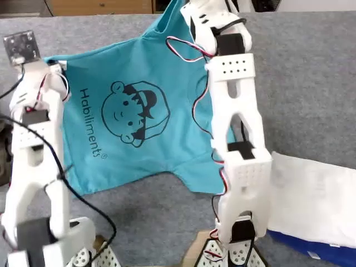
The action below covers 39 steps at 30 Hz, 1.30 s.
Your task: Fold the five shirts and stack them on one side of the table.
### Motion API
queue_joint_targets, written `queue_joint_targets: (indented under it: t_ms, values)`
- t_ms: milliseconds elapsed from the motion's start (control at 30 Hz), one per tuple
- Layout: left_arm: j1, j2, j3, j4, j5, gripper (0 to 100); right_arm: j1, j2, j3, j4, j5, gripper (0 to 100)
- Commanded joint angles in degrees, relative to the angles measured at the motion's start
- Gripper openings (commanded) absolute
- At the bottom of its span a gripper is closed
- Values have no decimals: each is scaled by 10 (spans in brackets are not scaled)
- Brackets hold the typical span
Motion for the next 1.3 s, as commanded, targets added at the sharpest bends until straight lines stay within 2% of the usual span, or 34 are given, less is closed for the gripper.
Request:
queue_joint_targets:
  t_ms: [0, 133, 267, 400, 600, 900, 1100, 1267]
  values:
    - [3, 18, -76, 62, -4, 19, 15, 7, -128, 123, -1, 4]
    - [5, 21, -105, 175, -53, 19, 22, 9, -201, 278, 7, 5]
    - [6, 17, -110, 272, -125, 19, 25, 9, -245, 437, 55, 5]
    - [10, 17, -103, 380, -133, 19, 36, 9, -285, 539, 49, 4]
    - [34, -25, -60, 429, -117, 19, 70, -21, -244, 542, 28, 4]
    - [100, -196, 123, 439, -120, 19, 86, -183, 53, 533, 18, 4]
    - [100, -238, 180, 440, -120, 19, 119, -277, 197, 527, 22, 4]
    - [99, -252, 214, 427, -121, 19, 128, -385, 403, 452, 34, 4]
